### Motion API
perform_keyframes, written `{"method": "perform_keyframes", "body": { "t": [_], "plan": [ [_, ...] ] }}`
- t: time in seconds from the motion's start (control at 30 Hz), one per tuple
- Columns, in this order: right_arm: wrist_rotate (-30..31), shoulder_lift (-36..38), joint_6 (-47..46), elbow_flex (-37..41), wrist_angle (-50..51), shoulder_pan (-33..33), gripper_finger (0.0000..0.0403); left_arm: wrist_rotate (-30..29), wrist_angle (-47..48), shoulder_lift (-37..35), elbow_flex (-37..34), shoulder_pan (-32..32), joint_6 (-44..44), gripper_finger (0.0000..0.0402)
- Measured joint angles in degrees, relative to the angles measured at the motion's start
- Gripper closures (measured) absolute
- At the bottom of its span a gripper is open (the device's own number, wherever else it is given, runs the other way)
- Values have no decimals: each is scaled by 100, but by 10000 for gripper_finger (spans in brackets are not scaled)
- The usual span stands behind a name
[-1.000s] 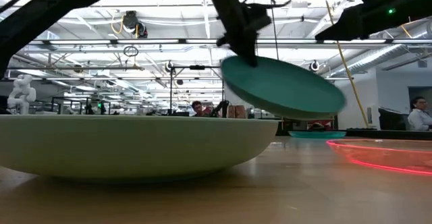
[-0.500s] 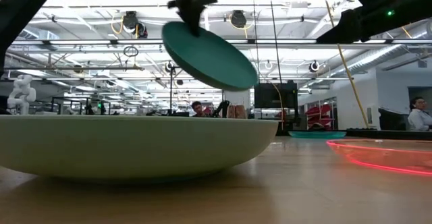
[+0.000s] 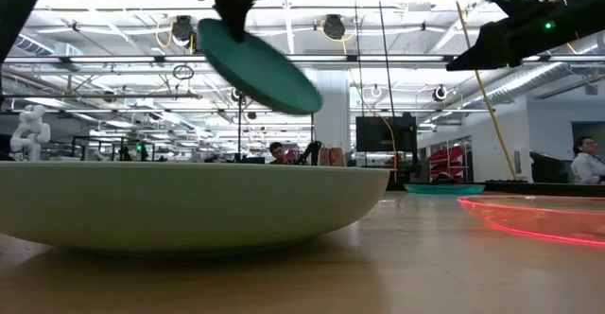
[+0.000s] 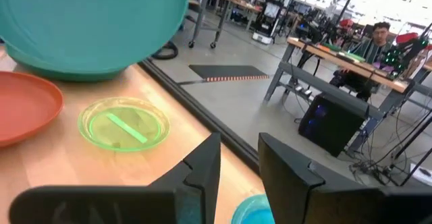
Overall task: Stack plastic plates
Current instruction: Stack the dark blue plate on top of the dark green plate
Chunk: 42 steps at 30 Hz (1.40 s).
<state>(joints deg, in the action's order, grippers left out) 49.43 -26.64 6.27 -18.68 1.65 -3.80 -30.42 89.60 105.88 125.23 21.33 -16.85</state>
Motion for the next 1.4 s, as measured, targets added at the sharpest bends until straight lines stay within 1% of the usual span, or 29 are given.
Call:
{"method": "perform_keyframes", "body": {
  "t": [0.07, 0.2, 0.37, 0.47, 0.6, 0.7, 0.83, 1.0, 1.1, 1.2, 1.4],
  "plan": [
    [0, -1, -111, 0, 103, -2, 310, -111, -67, -254, -618, 5, -103, 391],
    [0, -1, -257, 0, 87, -2, 310, -134, -703, -1041, -2017, 102, -338, 391],
    [0, -1, -261, 0, 39, -1, 310, -139, -1305, -2107, -3597, 506, -645, 391],
    [0, 1, -261, 0, 17, -2, 310, -181, -1330, -2751, -4278, 853, -969, 391],
    [0, 1, -261, 0, -11, -2, 310, -613, -1331, -3409, -5018, 1273, -1474, 391],
    [0, -1, -261, 0, -11, -2, 310, -609, -1336, -3827, -5442, 1510, -1598, 391],
    [0, 0, -258, 0, -11, -2, 310, -568, -1342, -4099, -5917, 1716, -1747, 391],
    [0, 0, -252, 0, -11, -1, 310, -503, -1376, -4136, -6354, 1770, -1877, 386],
    [0, 0, -234, 0, -11, -1, 310, -505, -1508, -4144, -6528, 1767, -1913, 375],
    [0, -1, -217, 0, -11, -1, 310, -506, -1611, -4145, -6632, 1765, -1977, 371],
    [0, 1, -215, 0, -11, -2, 310, -505, -1642, -4143, -6651, 1765, -2016, 367]
  ]
}}
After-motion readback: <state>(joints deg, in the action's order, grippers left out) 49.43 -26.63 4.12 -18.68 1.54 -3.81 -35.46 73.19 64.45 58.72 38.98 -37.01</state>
